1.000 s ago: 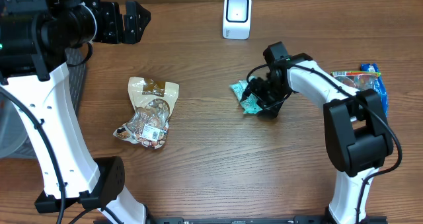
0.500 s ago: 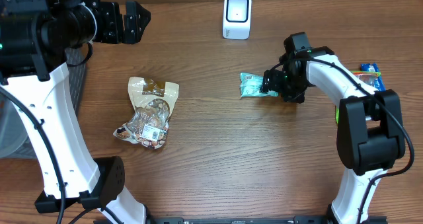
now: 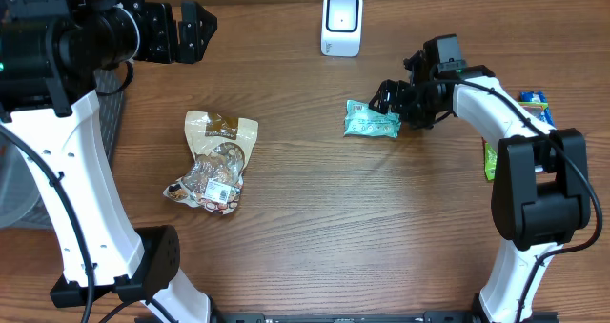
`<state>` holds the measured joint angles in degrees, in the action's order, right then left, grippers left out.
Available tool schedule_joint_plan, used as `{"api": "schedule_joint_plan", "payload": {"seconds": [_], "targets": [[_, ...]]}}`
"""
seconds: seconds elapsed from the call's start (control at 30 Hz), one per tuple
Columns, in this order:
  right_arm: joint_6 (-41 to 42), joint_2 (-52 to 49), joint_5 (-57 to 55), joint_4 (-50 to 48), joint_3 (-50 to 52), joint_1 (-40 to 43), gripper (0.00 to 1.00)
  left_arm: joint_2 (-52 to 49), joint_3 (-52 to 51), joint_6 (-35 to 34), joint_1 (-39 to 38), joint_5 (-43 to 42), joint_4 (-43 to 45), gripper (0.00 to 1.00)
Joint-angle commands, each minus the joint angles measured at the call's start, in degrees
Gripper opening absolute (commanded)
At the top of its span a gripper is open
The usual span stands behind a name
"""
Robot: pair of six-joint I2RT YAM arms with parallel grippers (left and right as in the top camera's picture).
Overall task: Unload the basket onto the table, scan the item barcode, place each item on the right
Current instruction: 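Drag the wipes packet rightward and regrasp it to lift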
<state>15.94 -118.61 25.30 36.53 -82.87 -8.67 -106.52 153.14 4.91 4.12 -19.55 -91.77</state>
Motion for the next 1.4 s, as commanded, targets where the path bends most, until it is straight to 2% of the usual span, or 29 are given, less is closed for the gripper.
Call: {"api": "schedule_joint_plan", "payload": {"seconds": [0.0, 0.3, 0.87, 0.93, 1.07, 1.17, 1.37], "targets": [[-0.92, -1.14, 0.81, -2.34, -0.48, -0.28, 0.86, -0.35, 0.35, 1.09, -0.17, -0.83, 0.07, 1.0], [1.79, -1.97, 0.48, -4.98, 3.5, -0.37, 0.71, -0.35, 0.35, 1.09, -0.17, -0.83, 0.07, 0.99], [-7.45, -2.01, 0.79, -7.56, 9.22, -0.92, 0.7, -0.35, 0.35, 1.09, -0.17, -0.83, 0.07, 1.0], [-7.45, -2.01, 0.24, -8.79, 11.15, -1.03, 0.58, -0.35, 0.35, 1.09, -0.17, -0.83, 0.07, 1.0], [-7.45, -2.01, 0.07, -9.84, 13.53, -1.03, 0.11, -0.35, 0.35, 1.09, -0.17, -0.83, 0.07, 1.0], [-7.43, -1.62, 0.52, -8.7, 13.03, -0.9, 0.04, -0.35, 0.35, 1.09, -0.17, -0.83, 0.07, 1.0], [-7.89, 3.19, 9.53, -0.39, 4.57, 0.72, 0.04, -0.35, 0.35, 1.09, -0.17, -0.83, 0.07, 1.0]]}}
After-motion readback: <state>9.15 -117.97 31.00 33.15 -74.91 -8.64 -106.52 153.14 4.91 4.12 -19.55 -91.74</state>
